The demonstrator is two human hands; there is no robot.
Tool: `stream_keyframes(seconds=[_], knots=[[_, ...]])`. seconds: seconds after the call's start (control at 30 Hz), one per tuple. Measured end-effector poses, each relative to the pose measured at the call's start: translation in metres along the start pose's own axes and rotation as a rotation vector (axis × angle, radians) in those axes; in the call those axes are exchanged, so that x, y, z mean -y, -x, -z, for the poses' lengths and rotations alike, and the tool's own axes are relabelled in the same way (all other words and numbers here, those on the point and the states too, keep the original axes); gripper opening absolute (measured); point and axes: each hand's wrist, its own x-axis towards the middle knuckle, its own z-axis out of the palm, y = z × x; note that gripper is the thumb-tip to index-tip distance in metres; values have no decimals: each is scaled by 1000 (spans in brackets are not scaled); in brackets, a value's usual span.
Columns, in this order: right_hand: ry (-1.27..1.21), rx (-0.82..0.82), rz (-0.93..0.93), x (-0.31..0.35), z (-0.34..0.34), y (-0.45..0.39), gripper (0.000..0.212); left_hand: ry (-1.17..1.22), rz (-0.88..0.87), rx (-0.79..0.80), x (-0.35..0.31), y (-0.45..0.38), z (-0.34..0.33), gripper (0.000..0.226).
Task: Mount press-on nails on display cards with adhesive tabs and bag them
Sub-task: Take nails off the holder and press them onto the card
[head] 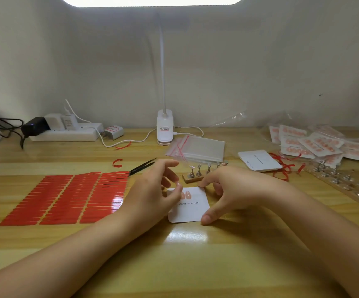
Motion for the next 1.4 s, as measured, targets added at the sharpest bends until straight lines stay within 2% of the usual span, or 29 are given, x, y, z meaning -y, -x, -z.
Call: stream_keyframes(seconds=[0.17, 0.27, 0.43, 0.63, 0.77, 0.87, 0.93, 0.97, 1.13, 1.27, 1.4], knots=[[-34, 8, 17, -3, 0, 0, 81, -67, 32, 48, 2, 0, -2, 47], [-29, -59, 43, -3, -2, 1, 74, -65, 48, 34, 2, 0, 0, 47], [-49, -234, 143, 3, -9, 3, 71, -122, -8, -127, 3, -4, 9, 47], [-173, -381, 198, 11, -8, 4, 78, 250, 64, -251, 2, -11, 17, 47], [-463, -455, 187, 23, -9, 7, 79, 344, 49, -347, -1, -14, 22, 44], [-975, -391, 168, 33, -9, 9, 71, 352, 21, -392, -2, -17, 28, 41], [-1334, -327, 190, 39, -6, 11, 54, 355, 11, -395, -3, -18, 33, 41], [-1410, -315, 201, 40, -3, 12, 46, 359, 10, -391, -3, -18, 34, 41], [-1459, -301, 241, 43, 2, 20, 17, 273, -23, -378, -13, -17, 37, 39], [-1451, -319, 233, 44, 5, 24, 21, 116, -116, -414, -24, -17, 44, 34], [-1373, -365, 244, 47, 6, 25, 24, 4, -210, -326, -34, -17, 48, 31]])
